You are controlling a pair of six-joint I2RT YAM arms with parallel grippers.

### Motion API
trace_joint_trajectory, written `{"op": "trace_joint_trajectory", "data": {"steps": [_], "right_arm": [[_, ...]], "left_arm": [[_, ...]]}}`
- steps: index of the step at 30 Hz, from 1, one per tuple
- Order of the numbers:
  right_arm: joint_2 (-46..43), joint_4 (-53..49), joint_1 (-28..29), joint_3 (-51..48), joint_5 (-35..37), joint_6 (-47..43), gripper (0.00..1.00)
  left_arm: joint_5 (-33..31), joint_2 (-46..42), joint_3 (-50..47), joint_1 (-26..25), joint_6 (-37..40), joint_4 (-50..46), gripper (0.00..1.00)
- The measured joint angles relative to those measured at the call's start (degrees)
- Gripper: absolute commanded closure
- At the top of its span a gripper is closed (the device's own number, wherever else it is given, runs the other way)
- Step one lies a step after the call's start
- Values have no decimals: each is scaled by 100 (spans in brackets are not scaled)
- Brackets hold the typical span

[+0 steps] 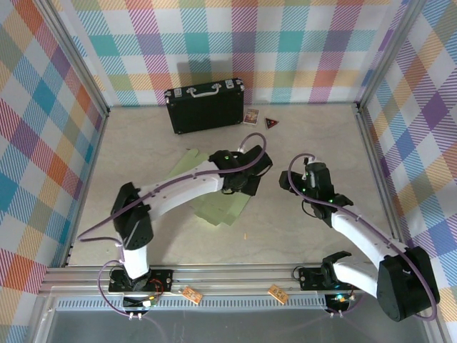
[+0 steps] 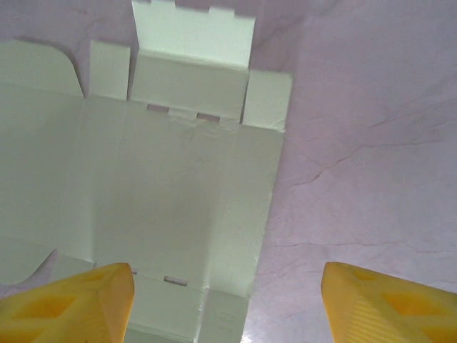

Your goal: Fold the paper box

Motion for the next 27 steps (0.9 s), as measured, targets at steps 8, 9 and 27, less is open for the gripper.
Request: {"op": "trace_joint_trajectory", "data": {"steps": [8,9,27], "right_arm": [[1132,188,0,302,-1196,-11,35],[1307,192,0,385,-1399,-9,36],[3405,-358,11,2398,-2758,-463,47]], "left_arm": [[743,-1523,-1912,1207,-55,1029,37],[846,-1582,-2208,1449,-70,1165,37],[1851,-1152,-3842,1788,-181,2782,60]]}}
